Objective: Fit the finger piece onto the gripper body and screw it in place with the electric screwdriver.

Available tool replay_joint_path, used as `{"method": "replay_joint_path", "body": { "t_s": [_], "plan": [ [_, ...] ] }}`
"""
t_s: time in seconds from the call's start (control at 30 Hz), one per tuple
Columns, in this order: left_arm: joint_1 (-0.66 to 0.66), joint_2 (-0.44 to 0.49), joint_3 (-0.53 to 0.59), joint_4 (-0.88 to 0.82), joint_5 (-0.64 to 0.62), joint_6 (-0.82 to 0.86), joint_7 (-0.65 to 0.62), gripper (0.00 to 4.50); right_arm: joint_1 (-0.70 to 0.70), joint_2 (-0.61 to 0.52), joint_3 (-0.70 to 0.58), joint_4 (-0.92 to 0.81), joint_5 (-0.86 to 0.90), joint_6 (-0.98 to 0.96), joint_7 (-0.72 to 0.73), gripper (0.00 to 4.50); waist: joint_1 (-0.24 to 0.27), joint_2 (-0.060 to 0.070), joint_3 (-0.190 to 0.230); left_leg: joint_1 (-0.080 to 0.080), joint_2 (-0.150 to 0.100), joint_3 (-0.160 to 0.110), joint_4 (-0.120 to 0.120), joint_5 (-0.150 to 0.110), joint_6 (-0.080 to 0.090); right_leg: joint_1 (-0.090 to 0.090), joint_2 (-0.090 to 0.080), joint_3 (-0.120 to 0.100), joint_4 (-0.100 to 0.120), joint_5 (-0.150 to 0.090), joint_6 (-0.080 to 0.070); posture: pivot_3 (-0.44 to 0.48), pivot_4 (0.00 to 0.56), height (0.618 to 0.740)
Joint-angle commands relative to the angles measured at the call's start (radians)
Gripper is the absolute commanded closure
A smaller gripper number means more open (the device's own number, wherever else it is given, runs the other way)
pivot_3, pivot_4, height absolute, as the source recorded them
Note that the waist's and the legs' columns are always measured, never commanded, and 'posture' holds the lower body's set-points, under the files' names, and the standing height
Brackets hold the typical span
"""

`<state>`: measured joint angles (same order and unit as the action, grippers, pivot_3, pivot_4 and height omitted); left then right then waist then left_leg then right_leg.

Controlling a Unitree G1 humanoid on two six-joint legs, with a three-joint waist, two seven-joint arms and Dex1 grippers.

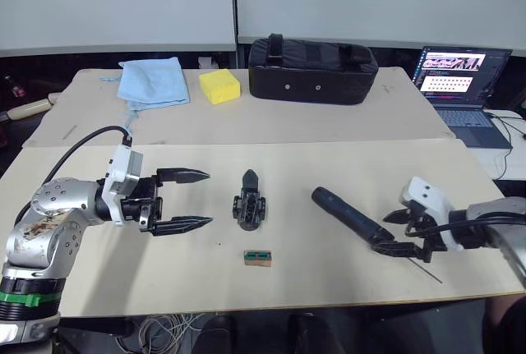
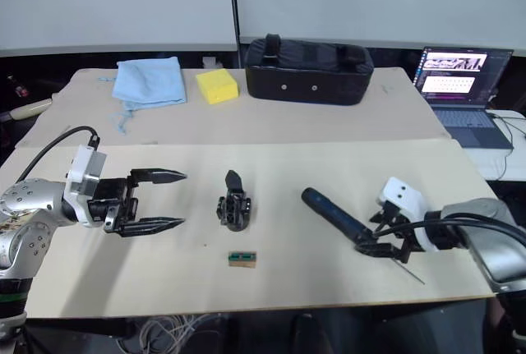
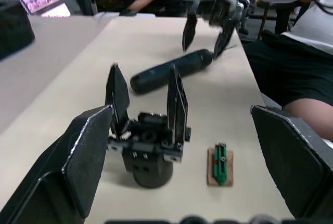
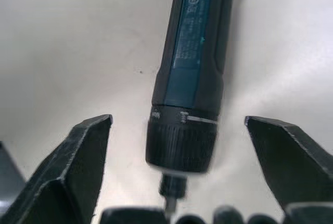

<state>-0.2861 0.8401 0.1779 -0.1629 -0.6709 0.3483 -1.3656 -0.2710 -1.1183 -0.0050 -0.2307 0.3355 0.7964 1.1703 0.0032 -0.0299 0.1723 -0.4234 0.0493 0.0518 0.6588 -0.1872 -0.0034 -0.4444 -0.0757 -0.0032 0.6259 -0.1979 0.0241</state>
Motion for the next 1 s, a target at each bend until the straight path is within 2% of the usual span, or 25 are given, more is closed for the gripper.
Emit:
{"method": "replay_joint_path", "body": {
  "t_s": [0.03, 0.2, 0.37, 0.73, 1.0],
  "plan": [
    [-0.003, 0.015, 0.016, -0.033, -0.013, -0.001, -0.010, 0.00, -0.101, -0.084, 0.061, -0.048, -0.025, 0.091, 0.015, 0.03, 0.000, 0.000, 0.000, 0.000, 0.000, 0.000, 0.000, 0.000, 0.000, 0.000, 0.000, 0.000, 0.000, 0.000, 0.000, 0.000, 0.150, 0.740],
    [-0.008, 0.019, 0.005, -0.028, -0.008, -0.004, -0.033, 0.00, -0.296, -0.134, 0.234, -0.089, 0.007, 0.298, 0.096, 0.03, -0.002, 0.000, 0.000, -0.001, 0.001, 0.000, 0.000, 0.000, 0.000, -0.003, 0.000, 0.000, 0.000, 0.000, -0.001, 0.000, 0.150, 0.740],
    [-0.017, 0.013, 0.002, -0.014, 0.002, -0.013, -0.039, 0.00, -0.378, -0.109, 0.390, -0.031, -0.076, 0.301, 0.093, 0.03, 0.000, 0.000, 0.000, -0.003, 0.000, 0.001, 0.000, 0.000, 0.000, -0.005, 0.000, 0.000, 0.001, 0.000, -0.001, 0.000, 0.150, 0.740],
    [0.001, 0.006, 0.002, -0.042, -0.007, -0.012, -0.037, 0.00, -0.464, 0.028, 0.549, 0.148, -0.257, 0.210, 0.020, 0.03, -0.001, 0.000, 0.000, -0.008, 0.000, 0.004, 0.002, 0.000, 0.000, -0.012, 0.001, 0.004, 0.004, 0.001, 0.000, 0.000, 0.150, 0.740],
    [0.027, 0.000, 0.001, -0.067, -0.013, -0.007, -0.033, 0.00, -0.522, 0.100, 0.631, 0.196, -0.318, 0.276, 0.030, 0.03, -0.013, -0.001, -0.001, -0.008, 0.000, 0.004, 0.002, 0.000, 0.000, -0.012, 0.002, 0.005, 0.004, 0.002, 0.000, 0.000, 0.150, 0.740]
  ]
}}
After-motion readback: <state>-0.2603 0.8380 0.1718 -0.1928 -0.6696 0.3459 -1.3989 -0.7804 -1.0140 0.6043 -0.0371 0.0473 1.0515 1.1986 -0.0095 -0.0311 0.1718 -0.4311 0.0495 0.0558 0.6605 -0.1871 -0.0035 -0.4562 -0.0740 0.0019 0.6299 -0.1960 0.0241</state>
